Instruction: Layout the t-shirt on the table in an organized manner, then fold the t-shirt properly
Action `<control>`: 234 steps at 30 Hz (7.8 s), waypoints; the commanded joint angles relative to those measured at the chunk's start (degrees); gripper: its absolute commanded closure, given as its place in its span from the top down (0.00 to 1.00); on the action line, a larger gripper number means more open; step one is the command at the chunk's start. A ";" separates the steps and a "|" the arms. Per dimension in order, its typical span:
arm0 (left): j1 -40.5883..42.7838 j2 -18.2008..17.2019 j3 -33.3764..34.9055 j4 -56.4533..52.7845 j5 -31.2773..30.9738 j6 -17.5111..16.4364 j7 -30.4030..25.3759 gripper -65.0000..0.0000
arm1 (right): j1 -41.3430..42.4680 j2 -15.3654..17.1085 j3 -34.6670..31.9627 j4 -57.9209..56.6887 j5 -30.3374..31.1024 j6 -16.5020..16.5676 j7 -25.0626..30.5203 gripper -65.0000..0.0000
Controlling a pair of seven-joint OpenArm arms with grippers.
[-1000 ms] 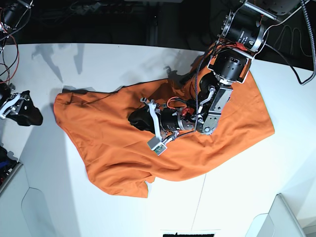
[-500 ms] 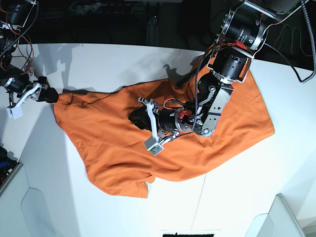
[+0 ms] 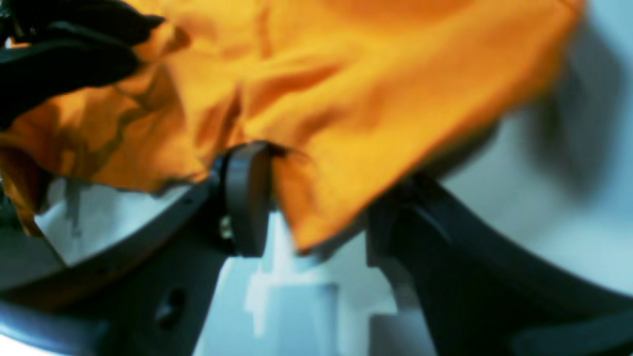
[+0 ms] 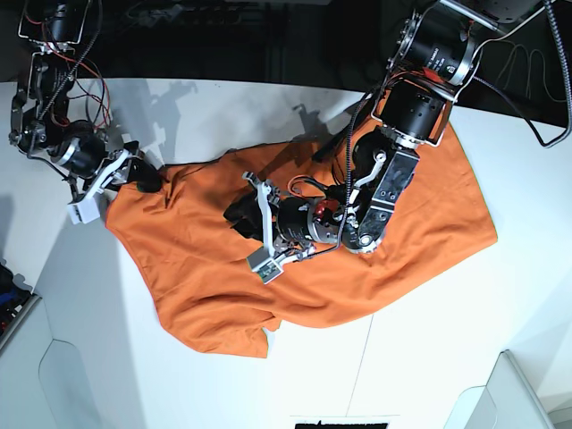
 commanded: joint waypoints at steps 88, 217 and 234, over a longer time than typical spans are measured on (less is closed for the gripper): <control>-1.77 -3.63 -0.17 -6.84 6.80 0.02 -7.82 0.37 | -14.38 12.41 11.23 16.13 21.84 1.79 -18.53 0.00; 46.64 -22.34 -54.60 24.83 -40.72 -0.36 19.23 0.65 | -20.37 13.53 20.63 2.03 23.91 1.68 -16.35 0.47; 42.64 -22.36 -50.56 24.76 -27.32 -0.36 10.54 0.67 | -20.06 7.93 20.55 2.03 23.80 1.66 -15.93 0.47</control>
